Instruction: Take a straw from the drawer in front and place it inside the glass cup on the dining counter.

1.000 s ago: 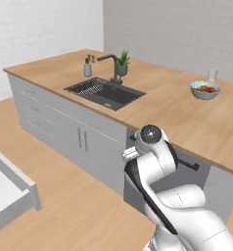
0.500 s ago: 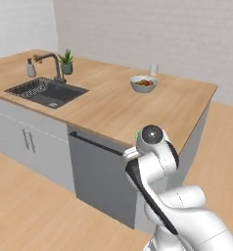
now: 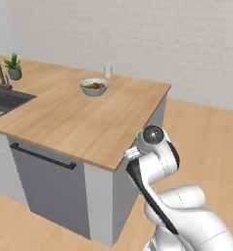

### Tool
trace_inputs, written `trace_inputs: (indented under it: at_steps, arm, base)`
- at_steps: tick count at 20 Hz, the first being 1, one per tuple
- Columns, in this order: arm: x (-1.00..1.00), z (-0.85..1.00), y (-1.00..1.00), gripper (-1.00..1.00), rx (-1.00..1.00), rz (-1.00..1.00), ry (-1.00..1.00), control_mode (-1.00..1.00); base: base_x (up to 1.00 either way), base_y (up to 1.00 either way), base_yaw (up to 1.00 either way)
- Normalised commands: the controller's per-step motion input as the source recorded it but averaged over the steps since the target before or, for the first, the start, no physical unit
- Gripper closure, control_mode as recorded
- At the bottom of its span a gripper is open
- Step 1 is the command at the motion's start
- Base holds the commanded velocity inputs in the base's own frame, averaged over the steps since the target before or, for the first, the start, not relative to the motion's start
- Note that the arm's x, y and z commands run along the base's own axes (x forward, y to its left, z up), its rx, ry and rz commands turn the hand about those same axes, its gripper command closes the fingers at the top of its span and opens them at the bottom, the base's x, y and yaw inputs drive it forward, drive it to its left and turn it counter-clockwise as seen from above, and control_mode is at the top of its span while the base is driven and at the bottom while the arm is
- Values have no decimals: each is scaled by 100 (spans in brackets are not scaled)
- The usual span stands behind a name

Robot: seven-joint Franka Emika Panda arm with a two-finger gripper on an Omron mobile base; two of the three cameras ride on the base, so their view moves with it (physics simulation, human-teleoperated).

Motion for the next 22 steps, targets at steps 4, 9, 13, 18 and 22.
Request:
trace_inputs:
  at_steps: [4,9,13,18,22]
  arm:
    - [0,0,0,100,0,0,0,100]
    - [0,0,0,100,0,0,0,100]
    - [0,0,0,100,0,0,0,100]
    - [0,0,0,100,0,0,0,100]
    - [0,0,0,100,0,0,0,100]
  base:
    - [39,-98,-13]
    - [84,-90,-2]
    - [100,-87,0]
    - [100,-99,1]
    - [100,-100,11]
